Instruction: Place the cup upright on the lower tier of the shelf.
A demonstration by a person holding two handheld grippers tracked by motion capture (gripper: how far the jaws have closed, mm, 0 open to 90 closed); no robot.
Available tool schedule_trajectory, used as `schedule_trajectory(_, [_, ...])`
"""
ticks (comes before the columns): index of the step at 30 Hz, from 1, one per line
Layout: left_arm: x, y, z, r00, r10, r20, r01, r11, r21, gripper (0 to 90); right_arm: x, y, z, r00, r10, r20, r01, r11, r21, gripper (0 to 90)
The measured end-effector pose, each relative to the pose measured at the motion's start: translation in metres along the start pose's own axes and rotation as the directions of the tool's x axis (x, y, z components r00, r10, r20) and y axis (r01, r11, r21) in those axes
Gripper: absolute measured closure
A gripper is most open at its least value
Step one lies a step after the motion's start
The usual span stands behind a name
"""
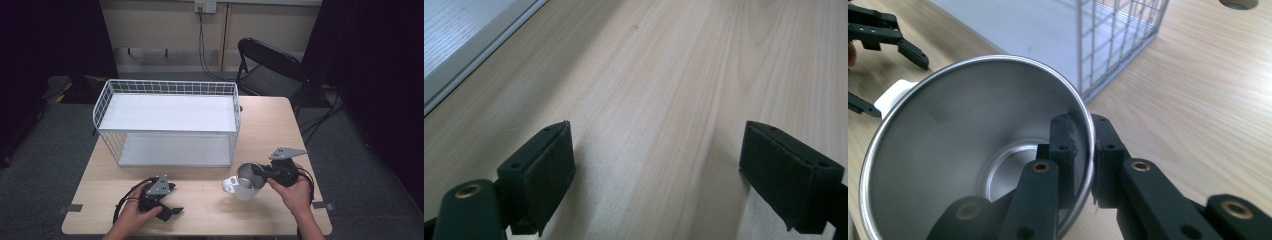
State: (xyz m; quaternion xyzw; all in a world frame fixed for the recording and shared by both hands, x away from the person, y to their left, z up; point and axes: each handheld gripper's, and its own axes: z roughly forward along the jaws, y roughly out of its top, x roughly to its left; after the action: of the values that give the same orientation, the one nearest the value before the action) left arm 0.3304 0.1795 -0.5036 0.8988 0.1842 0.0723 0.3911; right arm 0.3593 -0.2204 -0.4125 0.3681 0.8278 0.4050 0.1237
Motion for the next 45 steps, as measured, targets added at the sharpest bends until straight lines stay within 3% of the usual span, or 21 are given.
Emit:
schedule_trajectory(18, [0.000,0.000,0.000,1.0000,0.000,0.000,0.000,1.0000,0.000,13.8,0.025,0.028,0.023,0.9982,-0.046,-0.038,0.046,0.999,0.000,82.4])
schedule_trajectory(40, [0.000,0.000,0.000,1.0000,-0.002,0.003,0.002,1.0000,0.002,13.8,0.041,0.048,0.041,0.9989,-0.041,-0.022,0.040,0.999,-0.013,82.3])
schedule_trajectory(45, [0.000,0.000,0.000,1.0000,-0.001,0.003,0.001,1.0000,0.003,13.8,0.044,0.053,0.044,0.9981,-0.058,-0.019,0.058,0.998,-0.005,82.3])
